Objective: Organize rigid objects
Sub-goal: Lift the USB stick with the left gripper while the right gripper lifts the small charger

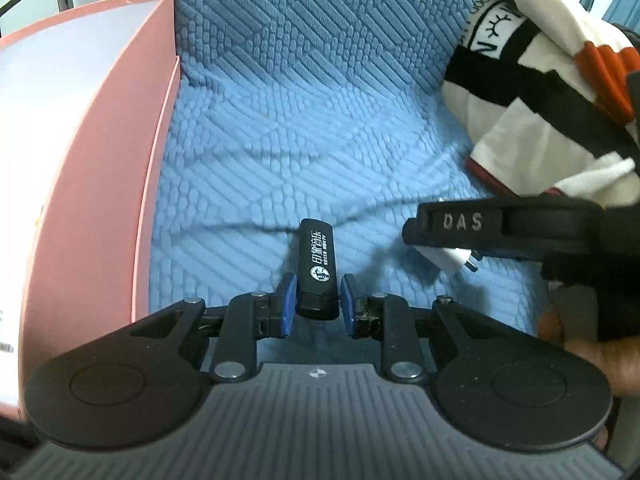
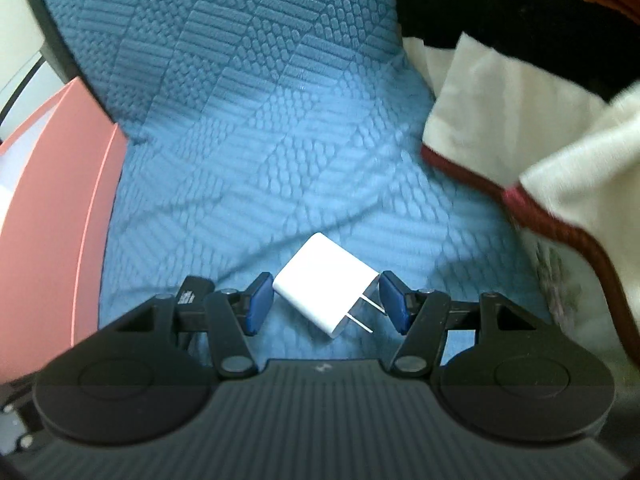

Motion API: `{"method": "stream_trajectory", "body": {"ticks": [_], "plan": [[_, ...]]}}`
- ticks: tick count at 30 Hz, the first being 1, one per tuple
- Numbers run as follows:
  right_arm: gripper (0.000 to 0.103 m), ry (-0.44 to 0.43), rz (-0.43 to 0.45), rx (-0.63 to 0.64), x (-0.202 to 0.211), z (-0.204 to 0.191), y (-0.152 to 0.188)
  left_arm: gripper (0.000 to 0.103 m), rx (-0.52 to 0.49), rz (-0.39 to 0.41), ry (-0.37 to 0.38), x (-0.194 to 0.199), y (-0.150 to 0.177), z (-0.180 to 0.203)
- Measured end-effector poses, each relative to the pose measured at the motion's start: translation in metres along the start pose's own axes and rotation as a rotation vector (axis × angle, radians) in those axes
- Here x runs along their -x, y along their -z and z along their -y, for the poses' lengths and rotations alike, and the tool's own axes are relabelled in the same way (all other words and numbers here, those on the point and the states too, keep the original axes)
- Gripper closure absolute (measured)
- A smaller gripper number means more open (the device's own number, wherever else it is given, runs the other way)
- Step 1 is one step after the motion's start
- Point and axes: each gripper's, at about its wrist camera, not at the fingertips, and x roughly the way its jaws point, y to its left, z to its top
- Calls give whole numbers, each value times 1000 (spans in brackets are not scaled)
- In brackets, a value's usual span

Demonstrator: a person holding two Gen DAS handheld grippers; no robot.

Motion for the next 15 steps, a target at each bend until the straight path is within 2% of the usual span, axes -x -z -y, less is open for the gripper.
{"method": "stream_trajectory", "body": {"ticks": [5,15], "plan": [[41,-4,-21,-28,3,4,14,75,10,-23,30,-4,-1,-1],[41,2,-37,-70,-7,8,10,74,39,-53,64,-13,-9,-4]]}}
